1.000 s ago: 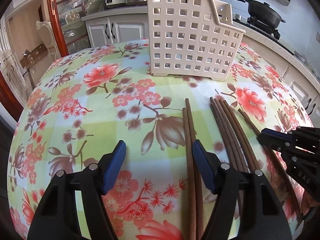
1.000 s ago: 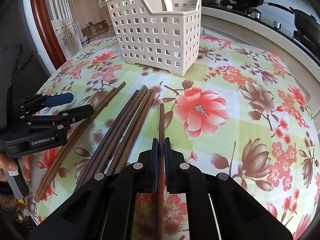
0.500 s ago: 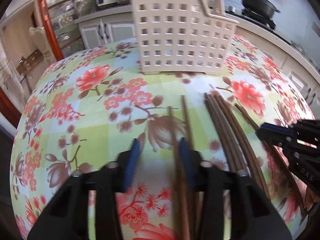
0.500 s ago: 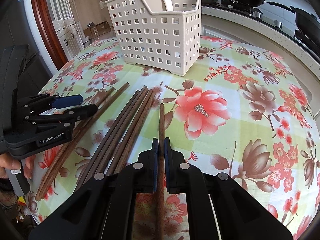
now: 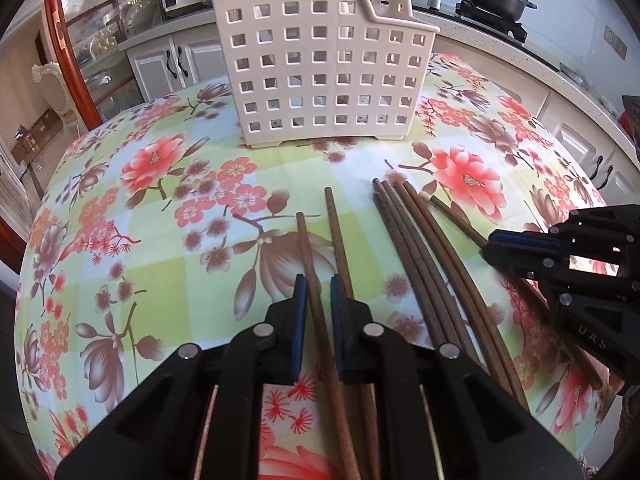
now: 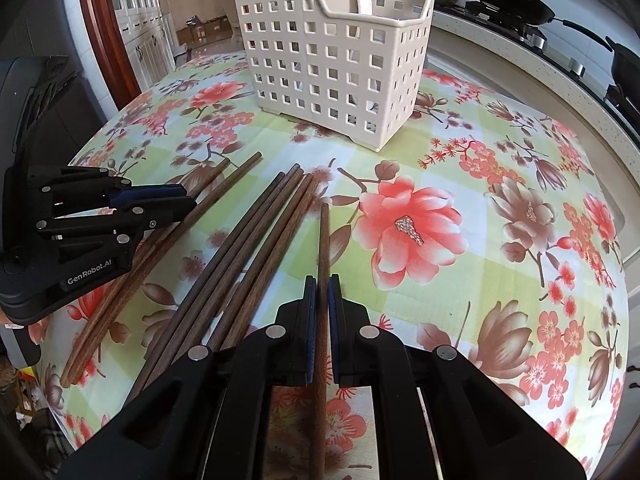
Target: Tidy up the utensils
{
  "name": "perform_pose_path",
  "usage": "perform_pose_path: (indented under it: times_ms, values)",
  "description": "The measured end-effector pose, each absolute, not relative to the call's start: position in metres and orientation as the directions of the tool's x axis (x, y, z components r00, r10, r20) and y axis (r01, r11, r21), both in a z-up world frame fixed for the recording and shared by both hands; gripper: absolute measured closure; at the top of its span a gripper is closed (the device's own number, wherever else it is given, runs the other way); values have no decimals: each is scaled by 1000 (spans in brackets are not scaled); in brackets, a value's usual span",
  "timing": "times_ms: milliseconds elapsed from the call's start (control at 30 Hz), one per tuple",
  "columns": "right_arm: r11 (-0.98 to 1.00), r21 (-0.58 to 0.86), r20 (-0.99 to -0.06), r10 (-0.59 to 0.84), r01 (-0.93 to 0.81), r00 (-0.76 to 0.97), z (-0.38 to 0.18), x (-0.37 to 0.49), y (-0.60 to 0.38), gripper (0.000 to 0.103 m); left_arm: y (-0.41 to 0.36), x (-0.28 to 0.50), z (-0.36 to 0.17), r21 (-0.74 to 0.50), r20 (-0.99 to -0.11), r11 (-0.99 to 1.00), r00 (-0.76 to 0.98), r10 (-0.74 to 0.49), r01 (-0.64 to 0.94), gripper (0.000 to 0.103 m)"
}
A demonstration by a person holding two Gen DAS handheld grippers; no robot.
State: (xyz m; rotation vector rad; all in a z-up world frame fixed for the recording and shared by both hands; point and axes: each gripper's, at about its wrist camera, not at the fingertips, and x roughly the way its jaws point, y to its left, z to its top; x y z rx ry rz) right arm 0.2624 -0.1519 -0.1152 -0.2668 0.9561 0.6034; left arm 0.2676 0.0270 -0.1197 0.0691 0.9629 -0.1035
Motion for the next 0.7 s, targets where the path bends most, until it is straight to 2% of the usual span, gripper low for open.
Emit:
perform_pose_path:
  times_ms: [300,700]
  values:
    - [833,53,-796,369,-551,480,-109,262,-160,97,31,256,-116,-2,-797,993,600,-72,116,98]
    - [832,52,-700,424,-552,575,-53,243,-171,97,35,226,-56,1,-712,993,697,-83,119,97]
